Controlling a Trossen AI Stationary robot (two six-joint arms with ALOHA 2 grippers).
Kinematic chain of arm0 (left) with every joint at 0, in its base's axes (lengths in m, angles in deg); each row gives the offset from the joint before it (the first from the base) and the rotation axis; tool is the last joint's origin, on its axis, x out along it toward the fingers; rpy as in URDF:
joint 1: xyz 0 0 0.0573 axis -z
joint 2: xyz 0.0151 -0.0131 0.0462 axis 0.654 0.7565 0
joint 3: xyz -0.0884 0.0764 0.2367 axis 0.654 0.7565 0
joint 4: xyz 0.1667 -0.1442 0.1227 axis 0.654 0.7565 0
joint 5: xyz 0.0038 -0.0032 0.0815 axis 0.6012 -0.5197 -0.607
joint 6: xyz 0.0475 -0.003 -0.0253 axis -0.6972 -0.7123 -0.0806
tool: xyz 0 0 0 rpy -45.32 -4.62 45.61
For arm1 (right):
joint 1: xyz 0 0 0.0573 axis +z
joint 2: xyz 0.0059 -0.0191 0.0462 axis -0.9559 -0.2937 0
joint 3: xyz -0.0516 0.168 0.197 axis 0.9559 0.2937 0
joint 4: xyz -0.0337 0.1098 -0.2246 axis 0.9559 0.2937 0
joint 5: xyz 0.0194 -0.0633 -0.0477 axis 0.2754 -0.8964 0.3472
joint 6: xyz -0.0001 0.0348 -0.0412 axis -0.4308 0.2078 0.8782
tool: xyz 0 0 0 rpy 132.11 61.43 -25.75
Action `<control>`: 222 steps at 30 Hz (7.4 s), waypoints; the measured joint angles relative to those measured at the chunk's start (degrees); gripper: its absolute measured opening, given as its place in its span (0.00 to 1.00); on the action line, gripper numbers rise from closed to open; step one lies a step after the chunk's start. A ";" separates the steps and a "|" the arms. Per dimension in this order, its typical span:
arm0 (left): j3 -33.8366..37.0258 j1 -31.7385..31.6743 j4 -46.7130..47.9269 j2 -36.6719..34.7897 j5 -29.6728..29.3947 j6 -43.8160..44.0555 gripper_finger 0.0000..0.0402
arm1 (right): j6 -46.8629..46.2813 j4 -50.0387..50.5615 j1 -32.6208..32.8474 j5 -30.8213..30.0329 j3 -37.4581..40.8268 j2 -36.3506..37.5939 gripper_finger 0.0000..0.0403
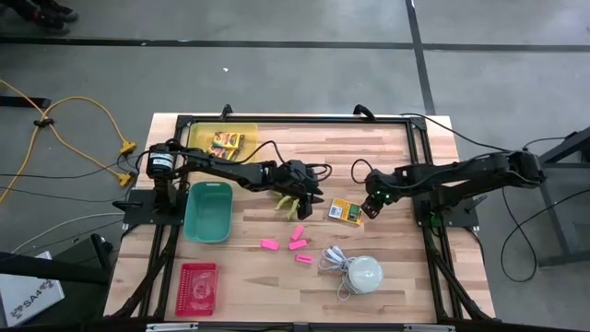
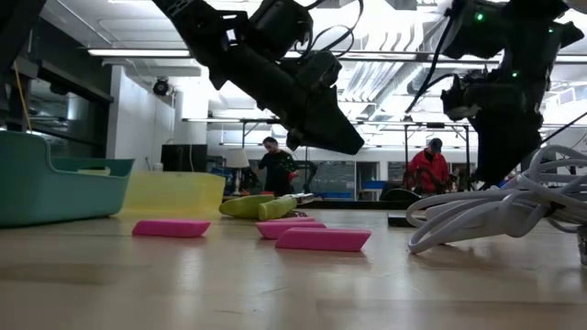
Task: Pick & Place School Supplies
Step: Put the yellow crayon box into the yellow bin
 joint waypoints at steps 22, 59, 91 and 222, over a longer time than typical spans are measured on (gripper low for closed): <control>-0.04 0.55 -1.48 -0.02 -0.23 -5.92 0.29 | -16.59 -17.03 -0.02 4.52 10.43 9.31 0.47; -0.13 0.37 -7.32 4.71 0.57 -6.89 0.29 | -11.61 -19.79 -0.06 5.48 11.04 9.30 0.47; -0.98 4.87 -9.84 8.31 -0.41 -8.43 0.29 | -12.56 -16.14 -0.80 5.35 11.04 7.72 0.47; -6.66 -0.15 -7.71 20.31 12.75 -2.41 0.29 | -23.30 -37.30 9.91 -0.63 11.37 -7.30 0.47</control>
